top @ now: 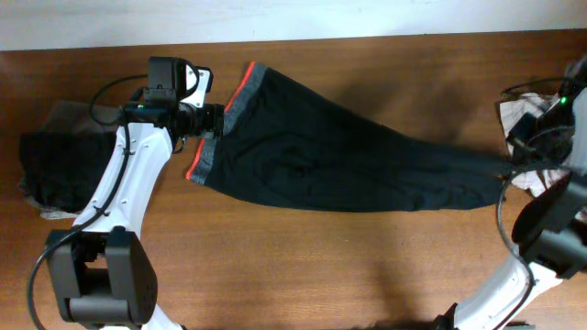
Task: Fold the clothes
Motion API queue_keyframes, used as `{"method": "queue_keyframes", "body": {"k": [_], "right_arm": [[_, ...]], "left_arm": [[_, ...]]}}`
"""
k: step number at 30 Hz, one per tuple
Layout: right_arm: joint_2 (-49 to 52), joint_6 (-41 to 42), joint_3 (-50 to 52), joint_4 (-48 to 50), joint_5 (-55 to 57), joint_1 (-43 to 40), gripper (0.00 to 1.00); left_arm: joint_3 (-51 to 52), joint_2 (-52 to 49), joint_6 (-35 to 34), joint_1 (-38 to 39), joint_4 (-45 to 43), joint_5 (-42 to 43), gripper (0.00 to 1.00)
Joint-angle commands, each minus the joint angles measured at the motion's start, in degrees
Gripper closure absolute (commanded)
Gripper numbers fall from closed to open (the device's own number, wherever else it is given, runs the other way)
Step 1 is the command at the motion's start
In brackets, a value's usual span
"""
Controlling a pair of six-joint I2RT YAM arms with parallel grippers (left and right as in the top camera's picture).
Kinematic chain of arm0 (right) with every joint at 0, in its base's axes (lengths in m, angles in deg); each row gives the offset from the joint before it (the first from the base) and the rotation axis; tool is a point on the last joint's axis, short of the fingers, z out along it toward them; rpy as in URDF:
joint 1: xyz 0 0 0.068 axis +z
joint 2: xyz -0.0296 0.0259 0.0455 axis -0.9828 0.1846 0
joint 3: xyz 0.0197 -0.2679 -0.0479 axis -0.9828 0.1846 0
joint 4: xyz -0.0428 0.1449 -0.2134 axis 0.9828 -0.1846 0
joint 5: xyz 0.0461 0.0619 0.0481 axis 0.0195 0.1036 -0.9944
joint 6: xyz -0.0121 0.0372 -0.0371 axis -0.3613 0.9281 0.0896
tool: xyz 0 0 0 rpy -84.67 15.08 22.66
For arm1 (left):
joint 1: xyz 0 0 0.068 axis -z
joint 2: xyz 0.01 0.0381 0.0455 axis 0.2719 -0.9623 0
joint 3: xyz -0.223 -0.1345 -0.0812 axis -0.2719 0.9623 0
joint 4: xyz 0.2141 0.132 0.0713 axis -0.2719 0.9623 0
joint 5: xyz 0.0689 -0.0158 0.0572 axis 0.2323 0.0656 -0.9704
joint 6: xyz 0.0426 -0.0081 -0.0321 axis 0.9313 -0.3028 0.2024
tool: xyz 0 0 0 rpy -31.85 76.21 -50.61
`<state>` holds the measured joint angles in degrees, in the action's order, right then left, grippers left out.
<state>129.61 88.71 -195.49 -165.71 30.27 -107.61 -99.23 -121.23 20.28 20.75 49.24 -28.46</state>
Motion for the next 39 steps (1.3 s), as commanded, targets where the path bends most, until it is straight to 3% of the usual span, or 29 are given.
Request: {"method": "queue_keyframes", "body": {"k": [1, 7, 14, 15, 16, 18, 20, 22, 27, 33, 34, 36, 39], "right_arm": [[-2.93, -0.55, -3.98, -2.21, 8.22, 3.61, 0.96], [-2.03, -0.52, -4.92, 1.9, 11.87, 8.11, 0.93], [3.08, 1.88, -4.92, 16.13, 11.85, 9.22, 0.88], [3.89, 2.14, -4.92, 17.68, 11.85, 9.11, 0.83], [4.74, 2.69, -4.92, 18.93, 11.85, 9.03, 0.71], [6.78, 3.43, -4.92, 21.29, 11.54, 8.76, 0.59], [8.31, 3.41, -4.92, 22.6, 10.73, 8.57, 0.34], [8.98, 3.32, -4.92, 22.1, 10.67, 8.39, 0.25], [8.61, 2.62, -4.94, 17.92, 8.44, 7.8, 0.2], [8.61, 1.62, -4.94, 11.67, 7.76, 6.21, 0.19], [8.61, 1.64, -4.92, 11.39, 7.74, 5.92, 0.25], [8.61, 1.73, -4.92, 10.88, 7.69, 5.16, 0.48], [8.83, 2.67, -4.79, 10.97, 6.54, 4.98, 0.57]], "left_arm": [[0.04, 0.13, 0.94, 0.13, -0.57, 0.66, 0.24], [0.04, 0.13, 0.94, 0.13, -0.59, 0.66, 0.24], [0.04, 0.13, 0.92, 0.13, -0.59, 0.66, 0.24], [0.04, 0.13, 0.92, 0.13, -0.57, 0.68, 0.24], [0.04, 0.13, 0.92, 0.13, -0.57, 0.68, 0.24], [0.04, 0.13, 0.92, 0.13, -0.57, 0.68, 0.24], [0.04, 0.13, 0.92, 0.13, -0.57, 0.7, 0.24], [0.04, 0.13, 0.92, 0.13, -0.61, 0.7, 0.24], [0.04, 0.13, 0.96, 0.15, -1.01, 2.29, 0.24], [0.04, 0.11, 1.18, 0.13, -2.75, 2.34, 0.24], [0.04, 0.11, 1.18, 0.13, -2.95, 2.34, 0.24], [0.04, 0.11, 1.18, 0.13, -3.19, 2.34, 0.24], [0.04, 0.11, 1.18, 0.13, -3.21, 2.34, 0.24]]}}
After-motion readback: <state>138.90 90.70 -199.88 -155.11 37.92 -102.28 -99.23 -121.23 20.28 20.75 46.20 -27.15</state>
